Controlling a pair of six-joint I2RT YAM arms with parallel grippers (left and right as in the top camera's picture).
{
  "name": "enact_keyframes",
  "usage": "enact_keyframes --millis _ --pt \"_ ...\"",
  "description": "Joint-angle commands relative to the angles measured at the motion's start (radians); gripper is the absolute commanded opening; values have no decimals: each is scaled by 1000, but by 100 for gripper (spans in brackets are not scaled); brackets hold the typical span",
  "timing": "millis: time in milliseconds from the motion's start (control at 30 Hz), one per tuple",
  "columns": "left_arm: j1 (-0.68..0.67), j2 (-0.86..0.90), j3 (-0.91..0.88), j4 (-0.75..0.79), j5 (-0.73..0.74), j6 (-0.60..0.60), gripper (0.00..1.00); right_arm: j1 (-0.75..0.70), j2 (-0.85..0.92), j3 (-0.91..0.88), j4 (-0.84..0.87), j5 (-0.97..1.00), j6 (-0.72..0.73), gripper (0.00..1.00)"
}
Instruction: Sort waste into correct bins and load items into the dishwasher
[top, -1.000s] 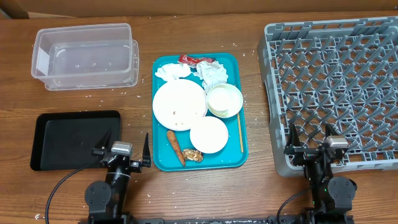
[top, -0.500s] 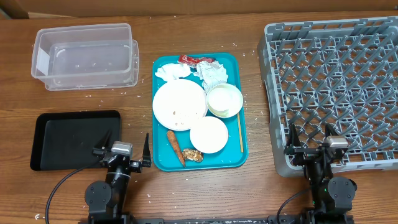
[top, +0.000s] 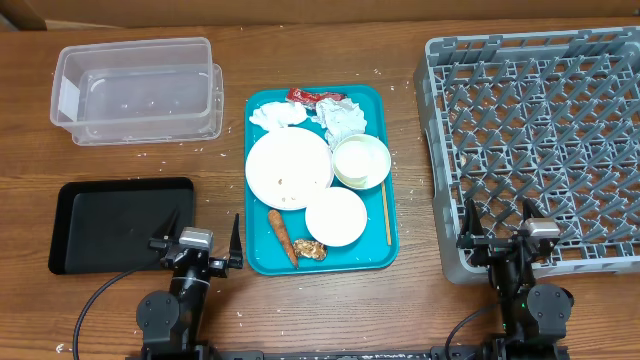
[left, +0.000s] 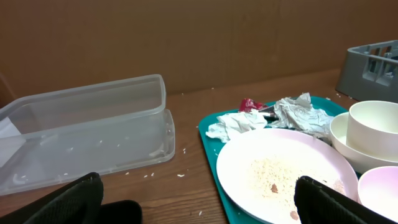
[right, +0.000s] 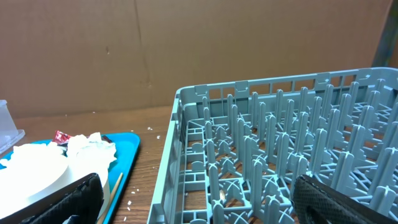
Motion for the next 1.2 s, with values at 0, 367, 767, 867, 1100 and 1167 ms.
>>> enact_keyframes --millis 0,367,767,867,1100,1167 --pt "6 -9 -5 3 8 15 100 -1 -11 -11 8 0 7 100" --pt "4 -9 -4 76 467 -237 100 -1 -11 -11 8 0 7 100" --pt "5 123 219 177 450 -387 100 -1 -11 -11 8 0 7 100" --pt "5 311 374 82 490 -325 100 -1 -11 -11 8 0 7 100" --pt "3 858 846 -228 649 -278 100 -1 -11 -11 8 0 7 100" --pt "-3 1007 999 -366 696 -248 100 -1 -11 -11 8 0 7 100"
